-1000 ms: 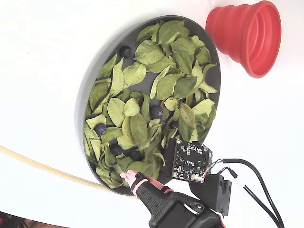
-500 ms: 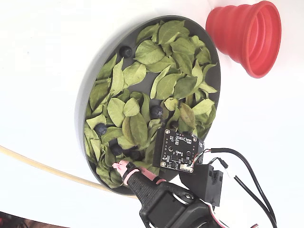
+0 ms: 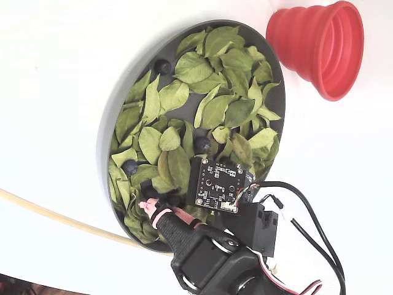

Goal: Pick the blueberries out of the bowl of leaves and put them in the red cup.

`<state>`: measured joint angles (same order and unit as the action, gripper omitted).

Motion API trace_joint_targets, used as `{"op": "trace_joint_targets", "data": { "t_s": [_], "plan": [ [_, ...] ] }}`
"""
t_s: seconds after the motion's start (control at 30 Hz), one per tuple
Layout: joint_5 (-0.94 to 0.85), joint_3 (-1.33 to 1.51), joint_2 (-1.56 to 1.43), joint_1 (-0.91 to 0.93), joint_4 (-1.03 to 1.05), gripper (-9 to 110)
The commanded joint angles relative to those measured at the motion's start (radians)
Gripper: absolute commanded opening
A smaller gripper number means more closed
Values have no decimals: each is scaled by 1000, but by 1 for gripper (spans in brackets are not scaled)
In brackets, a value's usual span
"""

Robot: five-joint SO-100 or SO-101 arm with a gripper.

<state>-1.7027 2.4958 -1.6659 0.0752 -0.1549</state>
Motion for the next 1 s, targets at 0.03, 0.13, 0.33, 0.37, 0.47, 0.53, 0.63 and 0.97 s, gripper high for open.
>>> {"op": "trace_joint_targets", "data": {
  "t_s": [0.03, 0.13, 0.33, 0.37, 0.47, 0.53, 0.63, 0.97],
  "plan": [
    [-12, -34, 8, 2, -32, 16],
    [-11, -41, 15, 0, -34, 16],
    [2, -66, 46, -8, -34, 16],
    [5, -67, 49, -11, -34, 16],
    [11, -75, 57, -15, -35, 16],
    [14, -83, 64, -18, -35, 16],
    [15, -91, 81, -20, -41, 16],
    [6, -110, 112, -14, -58, 16]
  ]
}}
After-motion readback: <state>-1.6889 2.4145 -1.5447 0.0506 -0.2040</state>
